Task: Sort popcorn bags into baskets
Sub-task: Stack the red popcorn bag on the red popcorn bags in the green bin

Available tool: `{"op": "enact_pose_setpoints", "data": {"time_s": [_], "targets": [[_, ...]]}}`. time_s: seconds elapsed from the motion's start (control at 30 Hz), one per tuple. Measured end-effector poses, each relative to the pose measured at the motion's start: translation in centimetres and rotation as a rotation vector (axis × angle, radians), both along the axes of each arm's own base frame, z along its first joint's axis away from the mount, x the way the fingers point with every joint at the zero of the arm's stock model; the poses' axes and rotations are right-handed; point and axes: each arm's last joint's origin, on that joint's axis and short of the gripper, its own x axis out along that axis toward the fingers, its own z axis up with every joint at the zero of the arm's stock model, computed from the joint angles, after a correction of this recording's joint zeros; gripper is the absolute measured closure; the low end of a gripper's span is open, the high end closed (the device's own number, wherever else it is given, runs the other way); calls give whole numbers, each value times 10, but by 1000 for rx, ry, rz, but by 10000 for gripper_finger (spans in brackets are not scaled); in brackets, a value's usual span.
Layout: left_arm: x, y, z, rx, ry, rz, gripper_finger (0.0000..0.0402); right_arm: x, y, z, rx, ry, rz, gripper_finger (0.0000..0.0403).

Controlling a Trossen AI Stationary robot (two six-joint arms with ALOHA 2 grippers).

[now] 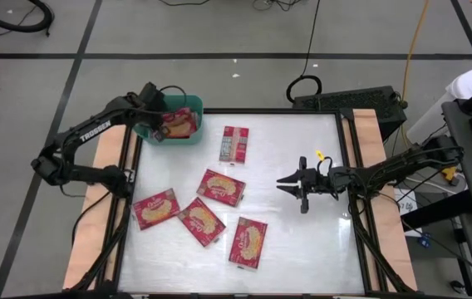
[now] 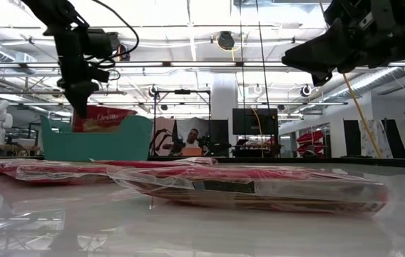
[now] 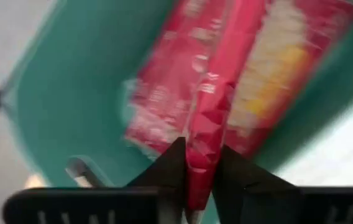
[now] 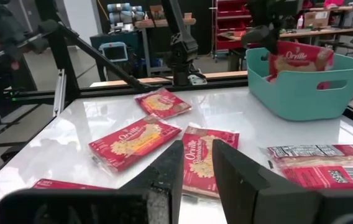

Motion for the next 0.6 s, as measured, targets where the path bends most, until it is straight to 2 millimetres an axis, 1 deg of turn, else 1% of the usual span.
{"op": "enact_pose_setpoints", "data": {"time_s": [0.27, 0.37, 0.47, 0.6], "targets": [[0, 8, 5, 149, 37, 121, 227, 0, 0, 0, -1, 2, 1, 325], [0, 11, 7, 211, 50, 166, 197, 0, 0, 0, 0, 2, 1, 325], [2, 15, 10, 272, 29, 203, 184, 0, 0, 0, 0, 2, 1, 325], [3, 18, 13, 329, 9, 231, 188, 0, 0, 0, 0, 3, 1, 325]]}}
